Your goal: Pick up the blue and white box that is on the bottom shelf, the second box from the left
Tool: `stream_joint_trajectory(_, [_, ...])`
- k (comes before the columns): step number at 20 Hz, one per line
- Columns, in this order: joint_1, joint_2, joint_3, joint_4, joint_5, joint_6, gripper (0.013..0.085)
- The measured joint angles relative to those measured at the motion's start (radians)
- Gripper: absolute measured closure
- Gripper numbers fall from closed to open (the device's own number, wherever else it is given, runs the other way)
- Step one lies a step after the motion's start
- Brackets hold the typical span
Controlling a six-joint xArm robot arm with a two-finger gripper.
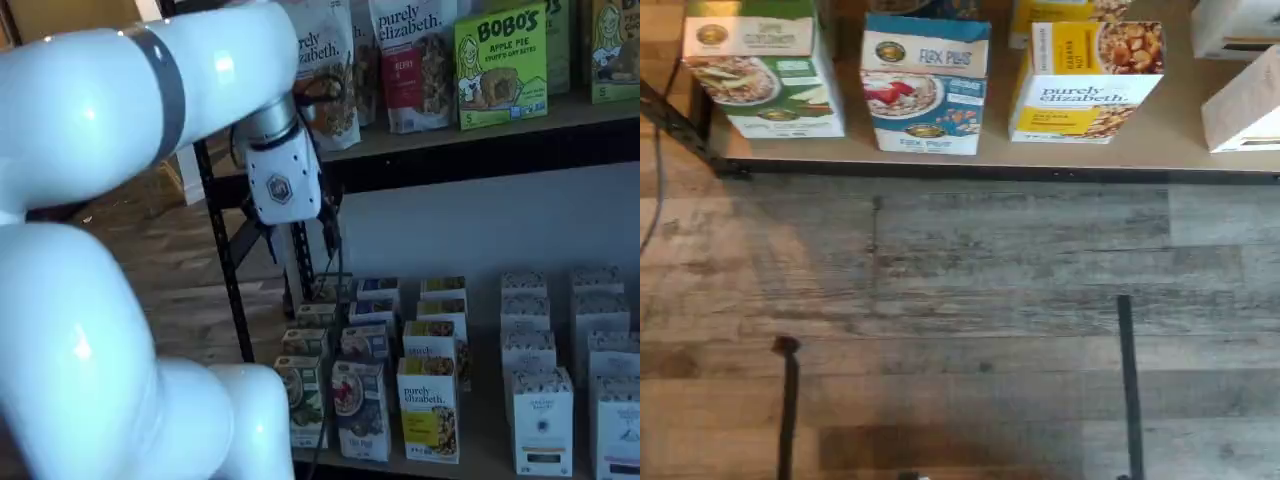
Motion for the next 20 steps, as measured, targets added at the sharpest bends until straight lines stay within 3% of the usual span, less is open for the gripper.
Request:
stream_joint_trajectory(4, [0.010,-0.001,0.071,-0.011,-0.100,0.017,0.0130])
stream_joint_trajectory(14, [0.057,0.063,0.171,-0.011,-0.257,0.071,0.0130])
stream_joint_trajectory(20, [0.096,0.115,0.219,-0.035,-0.367,0.127,0.0130])
